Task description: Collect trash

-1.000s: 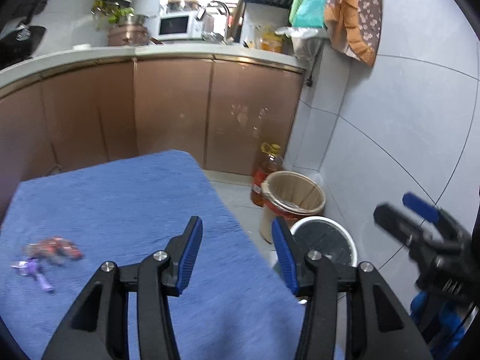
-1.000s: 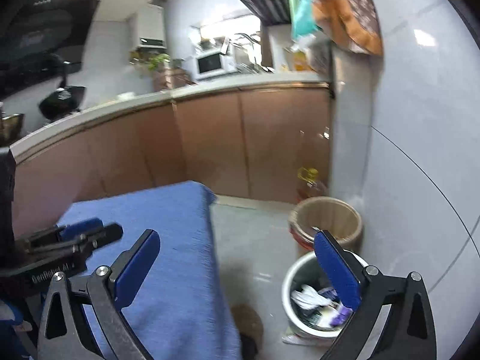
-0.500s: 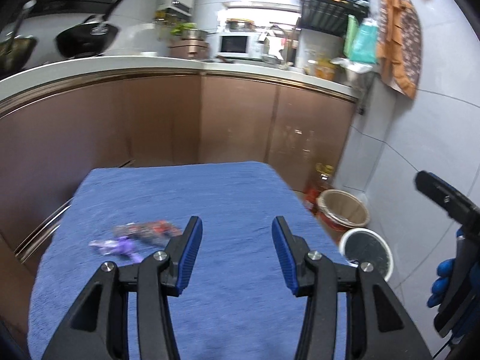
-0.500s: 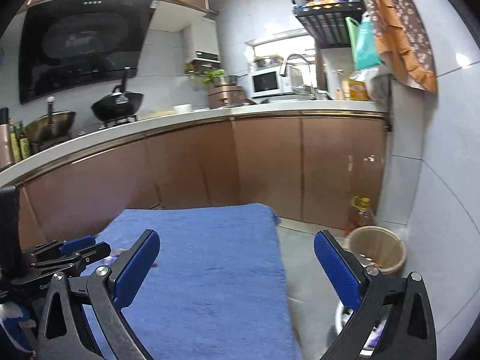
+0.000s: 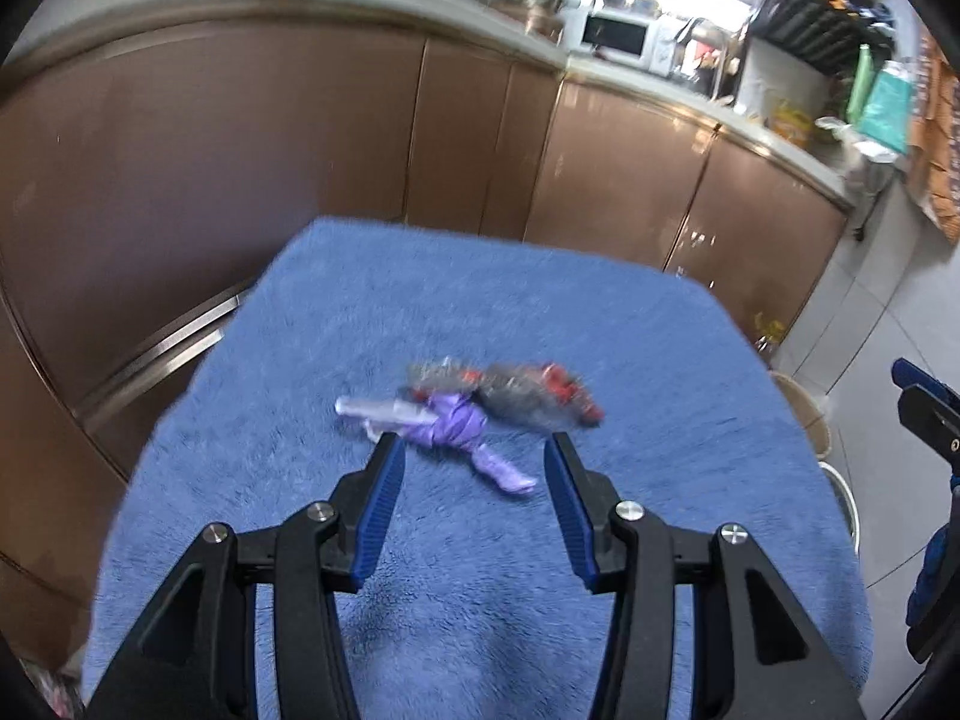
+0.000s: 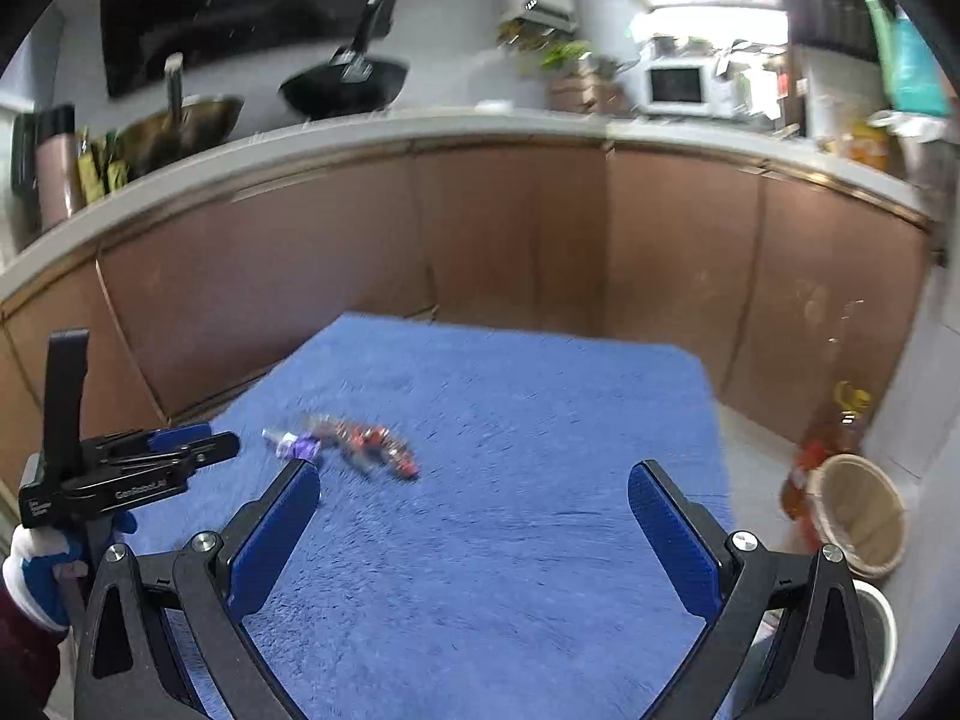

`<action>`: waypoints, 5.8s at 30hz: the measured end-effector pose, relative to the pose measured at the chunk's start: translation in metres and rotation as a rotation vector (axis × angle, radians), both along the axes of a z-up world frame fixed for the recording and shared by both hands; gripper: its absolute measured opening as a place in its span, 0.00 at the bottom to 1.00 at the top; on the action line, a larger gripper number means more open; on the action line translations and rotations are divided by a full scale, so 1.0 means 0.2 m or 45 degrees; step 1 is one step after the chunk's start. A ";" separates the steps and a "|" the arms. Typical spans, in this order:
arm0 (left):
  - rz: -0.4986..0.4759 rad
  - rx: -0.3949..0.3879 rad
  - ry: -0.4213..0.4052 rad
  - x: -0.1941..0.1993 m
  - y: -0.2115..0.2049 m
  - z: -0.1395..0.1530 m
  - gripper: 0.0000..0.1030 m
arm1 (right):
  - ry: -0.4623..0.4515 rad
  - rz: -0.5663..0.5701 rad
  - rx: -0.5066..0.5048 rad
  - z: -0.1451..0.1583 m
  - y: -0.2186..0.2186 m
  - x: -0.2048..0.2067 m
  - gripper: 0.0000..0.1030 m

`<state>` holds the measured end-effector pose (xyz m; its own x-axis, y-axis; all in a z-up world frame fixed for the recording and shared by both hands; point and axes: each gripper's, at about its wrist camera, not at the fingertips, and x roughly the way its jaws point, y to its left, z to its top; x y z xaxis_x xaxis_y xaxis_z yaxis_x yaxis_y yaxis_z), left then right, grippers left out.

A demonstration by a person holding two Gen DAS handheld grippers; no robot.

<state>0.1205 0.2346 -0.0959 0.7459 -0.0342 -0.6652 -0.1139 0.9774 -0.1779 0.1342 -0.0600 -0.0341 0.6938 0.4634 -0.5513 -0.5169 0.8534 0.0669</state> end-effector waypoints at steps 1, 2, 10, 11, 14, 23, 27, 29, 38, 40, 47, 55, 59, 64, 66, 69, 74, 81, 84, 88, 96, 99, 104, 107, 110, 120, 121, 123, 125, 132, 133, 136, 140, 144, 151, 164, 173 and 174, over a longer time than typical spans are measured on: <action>0.002 -0.014 0.029 0.04 0.01 -0.05 0.45 | 0.018 0.021 -0.012 -0.03 0.03 0.04 1.00; 0.003 -0.026 0.051 0.07 0.02 -0.09 0.45 | 0.032 0.035 -0.020 -0.06 0.06 0.07 1.00; 0.025 -0.044 0.152 0.33 0.02 -0.28 0.45 | 0.138 0.197 -0.087 -0.27 0.28 0.35 1.00; 0.028 -0.037 0.156 0.35 0.02 -0.29 0.45 | 0.146 0.217 -0.091 -0.29 0.30 0.37 1.00; 0.062 -0.027 0.167 0.42 0.05 -0.31 0.45 | 0.180 0.281 -0.088 -0.34 0.35 0.45 1.00; 0.114 -0.153 0.116 0.40 0.16 -0.36 0.43 | 0.244 0.488 -0.111 -0.46 0.60 0.56 0.88; 0.126 -0.217 0.098 0.38 0.20 -0.37 0.38 | 0.282 0.532 -0.137 -0.52 0.68 0.60 0.70; 0.118 -0.227 0.094 0.37 0.20 -0.37 0.35 | 0.306 0.545 -0.144 -0.55 0.71 0.62 0.61; 0.099 -0.215 0.077 0.35 0.20 -0.36 0.28 | 0.304 0.539 -0.147 -0.57 0.71 0.60 0.19; 0.090 -0.188 0.059 0.33 0.17 -0.35 0.28 | 0.301 0.519 -0.137 -0.56 0.69 0.59 0.18; 0.055 -0.148 0.024 0.20 0.09 -0.29 0.27 | 0.282 0.432 -0.097 -0.46 0.52 0.45 0.18; 0.045 -0.140 -0.027 -0.03 0.04 -0.15 0.27 | 0.254 0.316 -0.014 -0.31 0.27 0.24 0.18; 0.040 -0.123 -0.055 -0.14 0.01 -0.07 0.27 | 0.229 0.258 0.031 -0.25 0.16 0.13 0.18; 0.017 -0.095 -0.090 -0.25 -0.06 0.02 0.27 | 0.190 0.145 0.094 -0.18 -0.03 0.01 0.18; -0.002 -0.085 -0.102 -0.28 -0.10 0.05 0.27 | 0.177 0.093 0.126 -0.15 -0.12 -0.03 0.18; -0.043 -0.069 -0.117 -0.30 -0.17 0.09 0.27 | 0.156 0.009 0.162 -0.12 -0.27 -0.11 0.18; -0.138 -0.051 -0.130 -0.30 -0.34 0.15 0.27 | 0.135 -0.126 0.191 -0.12 -0.48 -0.19 0.18; -0.337 -0.012 -0.122 -0.23 -0.68 0.19 0.27 | 0.166 -0.399 0.232 -0.22 -0.87 -0.23 0.18; -0.428 0.013 -0.112 -0.18 -0.86 0.20 0.27 | 0.181 -0.524 0.253 -0.26 -1.04 -0.24 0.18; -0.571 0.034 -0.092 -0.09 -1.13 0.20 0.27 | 0.197 -0.683 0.232 -0.34 -1.25 -0.25 0.18; -0.869 0.077 -0.012 0.16 -1.75 0.13 0.27 | 0.267 -0.934 0.174 -0.53 -1.62 -0.20 0.18; -0.978 0.095 0.036 0.27 -2.02 0.06 0.27 | 0.301 -1.003 0.143 -0.60 -1.73 -0.14 0.19; -1.108 0.110 0.124 0.42 -2.40 -0.06 0.28 | 0.338 -1.088 0.090 -0.72 -1.88 -0.05 0.19; -1.170 0.117 0.181 0.50 -2.60 -0.14 0.29 | 0.365 -1.130 0.084 -0.78 -1.97 0.00 0.20; -1.160 0.158 0.216 0.58 -2.76 -0.22 0.30 | 0.398 -1.156 0.084 -0.84 -2.03 0.04 0.31; -1.154 0.000 0.343 0.74 -2.91 -0.32 0.36 | 0.442 -1.194 0.075 -0.92 -2.07 0.02 0.49; -1.154 -0.012 0.345 0.74 -2.91 -0.31 0.37 | 0.443 -1.197 0.077 -0.92 -2.06 0.02 0.50; -1.152 -0.021 0.339 0.74 -2.91 -0.30 0.39 | 0.445 -1.202 0.076 -0.91 -2.05 0.00 0.52; -1.150 -0.030 0.337 0.75 -2.90 -0.28 0.41 | 0.443 -1.205 0.081 -0.89 -2.03 0.00 0.55; -1.145 -0.046 0.287 0.67 -2.80 -0.16 0.42 | 0.398 -1.190 0.061 -0.79 -1.96 -0.02 0.58; -1.137 -0.045 0.269 0.66 -2.78 -0.13 0.42 | 0.386 -1.185 0.058 -0.76 -1.94 -0.03 0.60; -1.099 -0.029 0.202 0.62 -2.69 -0.03 0.42 | 0.332 -1.165 0.044 -0.67 -1.88 -0.04 0.68; -1.018 0.002 0.108 0.54 -2.53 0.10 0.42 | 0.251 -1.135 0.027 -0.52 -1.78 -0.09 0.78; -0.912 0.026 0.014 0.44 -2.30 0.21 0.43 | 0.170 -1.084 0.006 -0.35 -1.63 -0.15 0.91; -0.709 0.076 -0.077 0.26 -1.86 0.30 0.47 | 0.073 -0.920 -0.049 -0.16 -1.30 -0.23 1.00; -0.290 0.227 -0.248 -0.10 -1.16 0.39 0.55 | -0.073 -0.635 -0.078 -0.02 -0.73 -0.36 1.00; -0.106 0.314 -0.296 -0.30 -1.00 0.42 0.56 | -0.142 -0.629 -0.095 0.03 -0.62 -0.45 1.00; -0.098 0.319 -0.296 -0.30 -0.99 0.42 0.56 | -0.152 -0.626 -0.095 0.04 -0.61 -0.46 1.00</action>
